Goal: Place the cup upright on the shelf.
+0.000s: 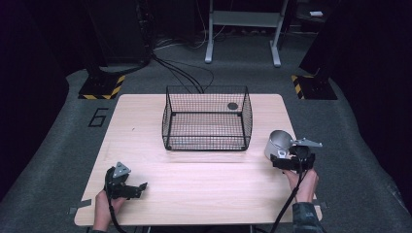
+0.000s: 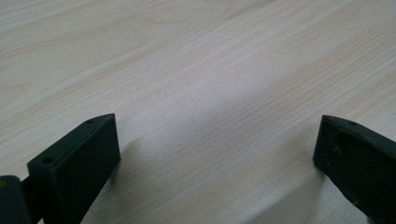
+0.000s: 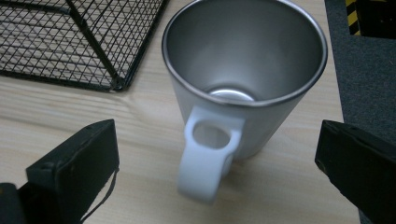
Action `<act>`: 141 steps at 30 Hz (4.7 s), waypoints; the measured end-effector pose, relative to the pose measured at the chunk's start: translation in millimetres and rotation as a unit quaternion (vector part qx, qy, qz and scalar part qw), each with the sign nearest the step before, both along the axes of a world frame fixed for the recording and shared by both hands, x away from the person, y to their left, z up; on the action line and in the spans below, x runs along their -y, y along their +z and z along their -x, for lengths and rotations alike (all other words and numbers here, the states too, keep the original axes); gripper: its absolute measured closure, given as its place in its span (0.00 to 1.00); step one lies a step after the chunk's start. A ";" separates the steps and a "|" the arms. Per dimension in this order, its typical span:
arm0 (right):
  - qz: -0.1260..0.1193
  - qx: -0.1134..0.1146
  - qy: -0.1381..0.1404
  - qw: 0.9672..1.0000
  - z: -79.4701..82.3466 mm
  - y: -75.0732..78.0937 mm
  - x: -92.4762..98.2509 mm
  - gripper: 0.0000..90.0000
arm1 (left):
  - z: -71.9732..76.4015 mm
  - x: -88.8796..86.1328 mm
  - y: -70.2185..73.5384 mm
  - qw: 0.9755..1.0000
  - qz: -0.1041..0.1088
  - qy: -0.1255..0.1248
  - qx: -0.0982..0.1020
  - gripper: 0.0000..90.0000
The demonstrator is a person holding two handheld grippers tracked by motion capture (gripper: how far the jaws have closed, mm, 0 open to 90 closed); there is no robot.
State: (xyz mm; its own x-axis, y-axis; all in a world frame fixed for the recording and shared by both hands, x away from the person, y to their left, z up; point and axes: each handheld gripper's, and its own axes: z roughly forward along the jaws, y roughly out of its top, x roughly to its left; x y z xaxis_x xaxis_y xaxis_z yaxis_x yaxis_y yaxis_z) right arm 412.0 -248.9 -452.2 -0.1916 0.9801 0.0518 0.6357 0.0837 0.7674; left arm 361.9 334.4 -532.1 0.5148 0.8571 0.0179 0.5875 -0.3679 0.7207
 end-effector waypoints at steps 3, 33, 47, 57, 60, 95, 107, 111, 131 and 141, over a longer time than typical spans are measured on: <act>-0.003 -0.005 -0.003 1.000 -8.9 3.6 1.6 0.00 | 0.0 0.0 0.0 1.000 0.000 0.000 0.000 0.00; 0.026 -0.039 -0.041 0.998 -64.2 2.8 -10.8 0.05 | 0.0 -0.1 0.0 1.000 0.000 0.000 0.000 0.00; 0.026 -0.021 -0.031 0.999 -61.8 0.3 -8.7 0.06 | 0.0 0.0 0.0 1.000 0.000 0.000 0.000 0.01; 0.017 -0.016 -0.011 1.000 -52.1 2.5 -9.2 0.06 | 0.0 -0.1 0.1 1.000 -0.001 -0.001 0.000 0.01; 0.021 -0.013 -0.007 1.000 -47.4 4.2 -11.1 0.06 | 0.0 0.0 0.0 1.000 0.000 0.000 0.000 0.01; 0.023 -0.025 0.122 0.992 -14.1 24.6 -68.9 0.06 | 0.0 -0.1 0.0 1.000 0.000 -0.001 0.000 0.01; 0.029 -0.028 0.169 0.985 -19.0 30.1 -97.7 0.06 | 0.0 -0.1 0.1 1.000 -0.001 -0.001 0.000 0.01; 0.024 -0.027 0.180 0.983 -20.6 31.8 -109.3 0.06 | 0.1 -0.1 0.1 1.000 -0.001 0.000 0.000 0.01; 0.024 -0.023 0.233 0.972 -26.1 61.6 -139.5 0.06 | 0.3 0.3 -0.2 1.000 0.003 0.001 0.000 0.01; 0.017 -0.009 0.242 0.970 -27.9 85.7 -142.8 0.06 | 0.3 0.3 -0.2 1.000 0.003 0.001 0.000 0.01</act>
State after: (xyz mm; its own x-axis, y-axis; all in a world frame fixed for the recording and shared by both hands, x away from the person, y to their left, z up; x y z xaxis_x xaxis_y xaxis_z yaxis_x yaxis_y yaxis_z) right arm 439.9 -106.1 -366.4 -0.6297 0.7763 0.0290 0.5289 0.4012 0.7479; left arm 361.7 334.1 -532.3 0.5132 0.8582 0.0130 0.5880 -0.3626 0.7230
